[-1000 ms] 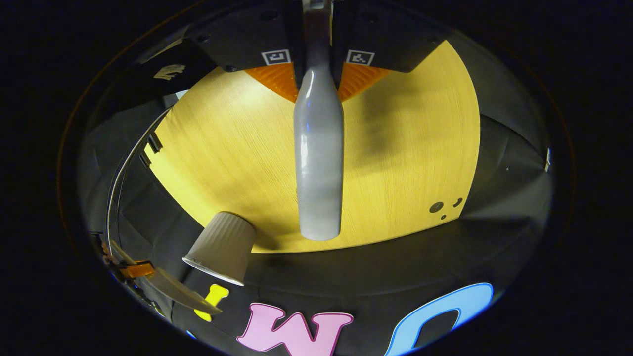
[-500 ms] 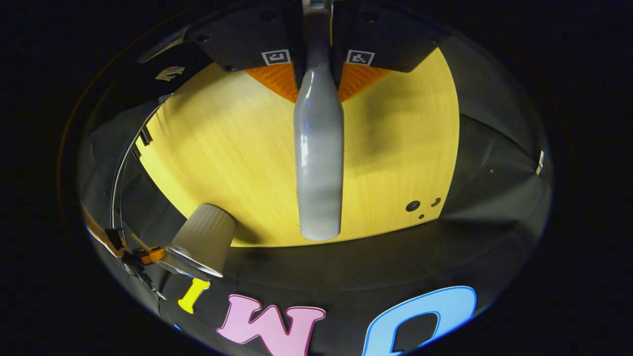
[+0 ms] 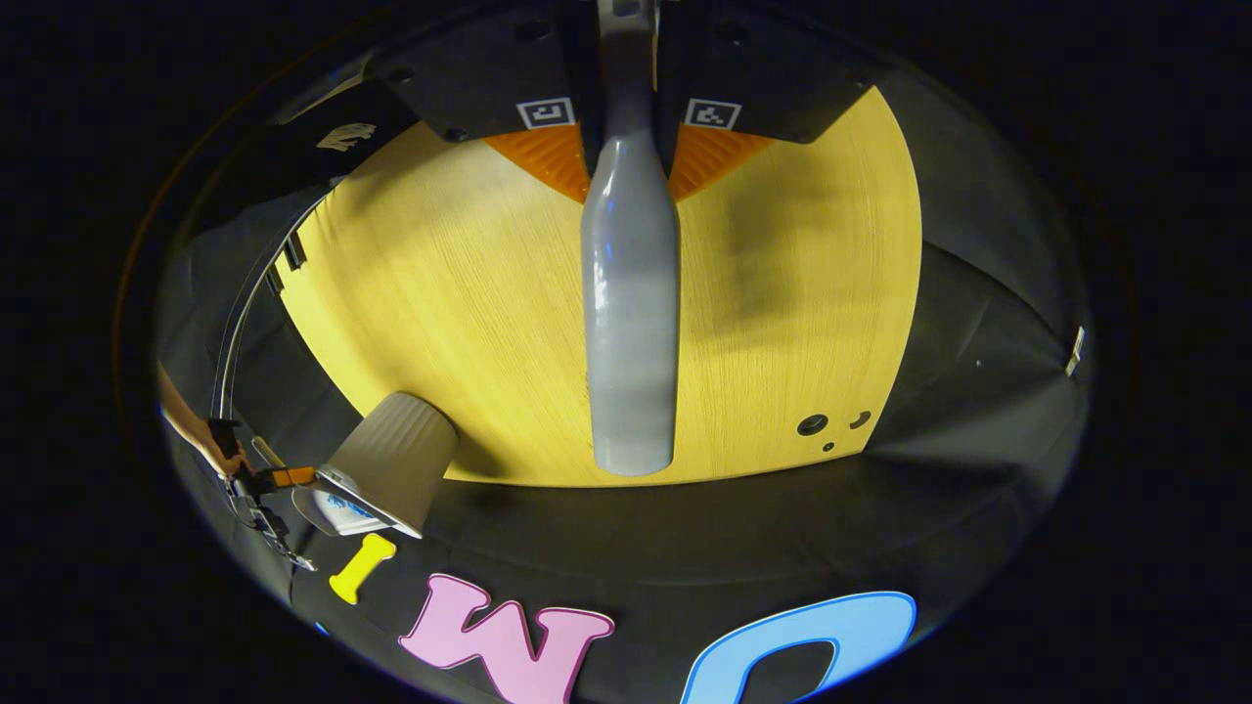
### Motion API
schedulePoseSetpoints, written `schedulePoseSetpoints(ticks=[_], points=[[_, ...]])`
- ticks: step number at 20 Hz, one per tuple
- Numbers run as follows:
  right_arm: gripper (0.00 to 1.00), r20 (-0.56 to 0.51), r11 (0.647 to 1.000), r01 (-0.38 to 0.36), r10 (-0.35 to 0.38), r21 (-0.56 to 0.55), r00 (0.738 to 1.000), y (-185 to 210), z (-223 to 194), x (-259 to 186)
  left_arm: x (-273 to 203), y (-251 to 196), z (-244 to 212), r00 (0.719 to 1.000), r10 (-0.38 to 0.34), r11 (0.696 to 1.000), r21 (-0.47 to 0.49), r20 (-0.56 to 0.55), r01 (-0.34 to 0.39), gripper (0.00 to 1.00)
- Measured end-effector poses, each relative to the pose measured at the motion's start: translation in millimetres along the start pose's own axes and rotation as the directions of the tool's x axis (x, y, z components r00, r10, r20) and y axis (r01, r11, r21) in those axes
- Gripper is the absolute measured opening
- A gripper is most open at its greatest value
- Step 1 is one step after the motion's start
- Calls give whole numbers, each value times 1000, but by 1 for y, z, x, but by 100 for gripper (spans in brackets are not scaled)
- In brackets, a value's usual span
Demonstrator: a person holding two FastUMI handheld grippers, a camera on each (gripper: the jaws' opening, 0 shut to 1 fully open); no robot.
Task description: Pick up the small broom and dustpan from the desktop, sweep the trash into the dustpan with the broom, and then empty the trash into the garbage bin.
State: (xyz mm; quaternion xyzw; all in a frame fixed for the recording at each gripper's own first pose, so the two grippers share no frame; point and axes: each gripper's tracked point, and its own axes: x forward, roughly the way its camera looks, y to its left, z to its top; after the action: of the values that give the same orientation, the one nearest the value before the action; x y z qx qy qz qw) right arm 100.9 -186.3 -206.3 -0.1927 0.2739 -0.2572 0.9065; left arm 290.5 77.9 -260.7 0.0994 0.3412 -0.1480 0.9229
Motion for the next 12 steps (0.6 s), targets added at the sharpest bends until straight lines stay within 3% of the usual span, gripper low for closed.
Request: schedulePoseSetpoints(ticks=[3,6,12], points=[[36,53,982,104,-97,-157,994,-6,5,5,2,-1,-3,1000,-1,1000,4,-6,1,30],[36,100,940,193,-171,-280,980,-11,9,5,0,-2,-11,1000,-1,1000,3,-11,1,30],[35,209,804,355,-288,-478,935,-17,16,-2,-10,-1,-28,1000,11,1000,5,-24,-10,27]])
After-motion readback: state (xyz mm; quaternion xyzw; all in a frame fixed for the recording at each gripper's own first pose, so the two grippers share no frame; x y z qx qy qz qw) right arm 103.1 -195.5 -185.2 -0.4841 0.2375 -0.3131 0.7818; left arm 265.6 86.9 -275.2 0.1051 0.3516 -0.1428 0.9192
